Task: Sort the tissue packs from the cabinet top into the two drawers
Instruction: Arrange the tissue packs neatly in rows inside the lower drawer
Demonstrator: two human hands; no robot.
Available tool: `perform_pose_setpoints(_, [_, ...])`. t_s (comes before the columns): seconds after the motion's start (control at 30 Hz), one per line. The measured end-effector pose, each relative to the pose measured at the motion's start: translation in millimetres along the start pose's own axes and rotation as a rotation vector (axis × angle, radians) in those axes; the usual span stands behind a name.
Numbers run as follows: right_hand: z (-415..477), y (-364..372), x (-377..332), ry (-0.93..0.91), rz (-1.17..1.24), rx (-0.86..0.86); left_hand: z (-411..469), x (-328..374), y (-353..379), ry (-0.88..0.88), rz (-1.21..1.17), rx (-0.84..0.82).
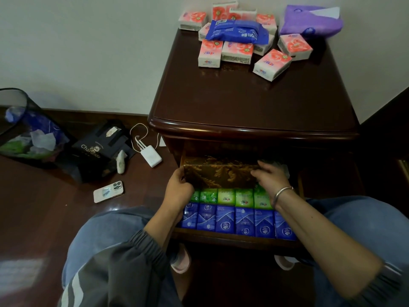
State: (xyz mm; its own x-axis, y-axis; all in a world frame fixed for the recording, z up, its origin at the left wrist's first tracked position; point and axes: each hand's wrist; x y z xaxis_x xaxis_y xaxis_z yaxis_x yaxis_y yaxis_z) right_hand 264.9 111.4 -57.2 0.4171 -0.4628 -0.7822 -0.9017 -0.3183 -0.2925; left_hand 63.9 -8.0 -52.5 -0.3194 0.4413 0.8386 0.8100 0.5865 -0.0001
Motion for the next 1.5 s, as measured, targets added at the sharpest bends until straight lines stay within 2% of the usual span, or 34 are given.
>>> perform_pose_setpoints(0.33, [14,3,11,-0.005,0.145,-0.101,9,0,12,0.055,-0.003,0.046])
perform_pose_setpoints(0.53, [23,10,15,-0.016,0.186,-0.076,20,-3,18,0.112,0.015,0.085])
perform_pose_setpoints(0.8, [25,12,19,-0.027,0.182,-0.118,24,-7,17,0.119,0.158,0.076])
perform_pose_setpoints(1.13, [24,5,15,-0.035,-0.007,-0.219,23,-2,14,0.076,0.308,0.067])
perform_pose_setpoints(1.3, [23,3,12,-0.028,-0.163,-0.239,22,-4,11,0.125,0.505,0.133])
perform_pose_setpoints(1.5, [13,4,16,-0.071,-0.304,-0.262,21,-7,9,0.113,0.554,0.163])
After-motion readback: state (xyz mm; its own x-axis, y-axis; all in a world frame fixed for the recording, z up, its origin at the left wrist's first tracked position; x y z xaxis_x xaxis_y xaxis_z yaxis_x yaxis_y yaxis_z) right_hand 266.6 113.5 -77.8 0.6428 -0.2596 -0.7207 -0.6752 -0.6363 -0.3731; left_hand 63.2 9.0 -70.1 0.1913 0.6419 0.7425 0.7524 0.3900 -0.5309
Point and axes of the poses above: each hand's wrist, its own z-axis towards the middle knuckle, its own y-axis out of the palm, x = y × z, and after that the axes turned 9 degrees about -z, right-handed
